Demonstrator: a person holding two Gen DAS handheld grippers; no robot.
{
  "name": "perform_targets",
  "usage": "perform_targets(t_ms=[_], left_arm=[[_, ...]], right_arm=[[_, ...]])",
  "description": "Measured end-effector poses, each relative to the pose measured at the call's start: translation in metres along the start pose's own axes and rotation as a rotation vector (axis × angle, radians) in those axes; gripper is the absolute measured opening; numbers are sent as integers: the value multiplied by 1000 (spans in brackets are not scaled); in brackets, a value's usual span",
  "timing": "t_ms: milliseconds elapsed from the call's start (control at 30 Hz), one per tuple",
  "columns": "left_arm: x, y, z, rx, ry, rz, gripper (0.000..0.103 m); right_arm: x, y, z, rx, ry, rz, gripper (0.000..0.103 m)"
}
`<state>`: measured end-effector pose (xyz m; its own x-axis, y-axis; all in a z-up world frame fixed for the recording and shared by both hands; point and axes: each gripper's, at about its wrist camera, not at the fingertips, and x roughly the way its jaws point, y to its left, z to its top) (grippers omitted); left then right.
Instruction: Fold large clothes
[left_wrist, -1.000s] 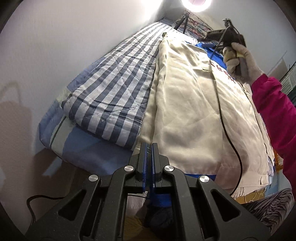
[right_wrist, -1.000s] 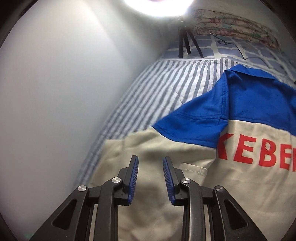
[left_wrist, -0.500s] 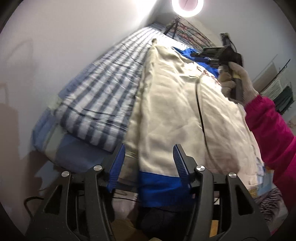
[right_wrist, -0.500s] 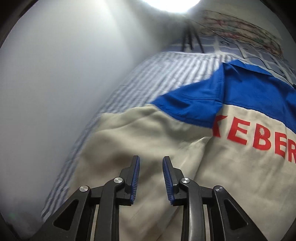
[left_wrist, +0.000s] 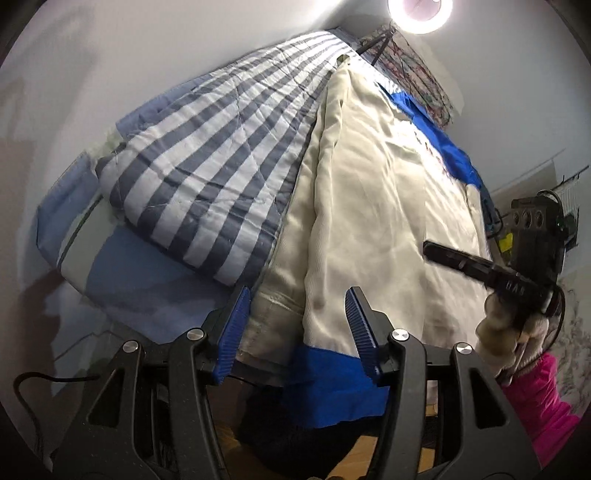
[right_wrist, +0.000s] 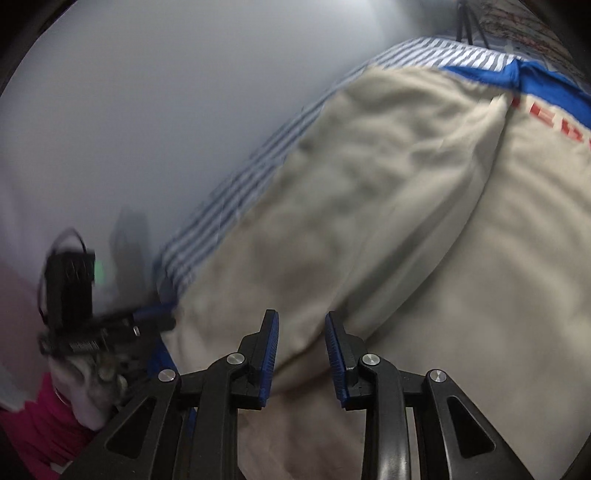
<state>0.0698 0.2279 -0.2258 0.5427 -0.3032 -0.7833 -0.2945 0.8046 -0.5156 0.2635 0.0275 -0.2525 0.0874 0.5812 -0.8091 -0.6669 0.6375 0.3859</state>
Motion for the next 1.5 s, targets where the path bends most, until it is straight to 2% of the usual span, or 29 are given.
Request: perform_targets(t_ms=[100,233,333,433,567,700,800,867,933,1000,1067,1133,1333,1433,1500], left_arm=[[4,-2,-4,21,9,13,55],[1,-8,-6,56,-7,49,32],[-7,-12,-8,75,-28,54,24],[-14,-20,-8,112,-53,55,21],[-16,-21,-8,108,-75,31,18],[-25,-32,-10,149,-116,2,16],[-35,-50,-12,229,-162,-5,16],[-36,-56,-14,253,-167,-13,16],[-34,-61,-16,274,-170,-5,15],[-34,-64,-16,287,-171,-6,15],[-34,-65,-15,291,-172,-18,15],[-34,-66,-16,300,-172,-19,15],[-30,-73,-15,318,-168,-17,15],[-28,-77,-15,332,-164,-5,15],[-26,-78,-16,338,-158,0,15]], right_arm=[[15,10,-17,-17,12,-51,26],[20,14,-24,-47,1,-111,25],[16,14,-28,-11,-15,-111,25],[9,14,-30,22,-39,-107,25],[-13,16,-38,46,-90,-90,27],[-19,11,-36,83,-76,-126,29],[-28,4,-22,133,-116,-112,37],[-39,5,-7,165,-152,-84,50],[-46,10,13,154,-179,-102,54],[-48,15,35,127,-179,-118,56],[-44,16,59,133,-160,-106,67],[-36,14,84,154,-141,-107,67],[17,28,149,156,-64,-188,66],[49,42,163,139,13,-242,66],[70,49,169,109,60,-312,65]])
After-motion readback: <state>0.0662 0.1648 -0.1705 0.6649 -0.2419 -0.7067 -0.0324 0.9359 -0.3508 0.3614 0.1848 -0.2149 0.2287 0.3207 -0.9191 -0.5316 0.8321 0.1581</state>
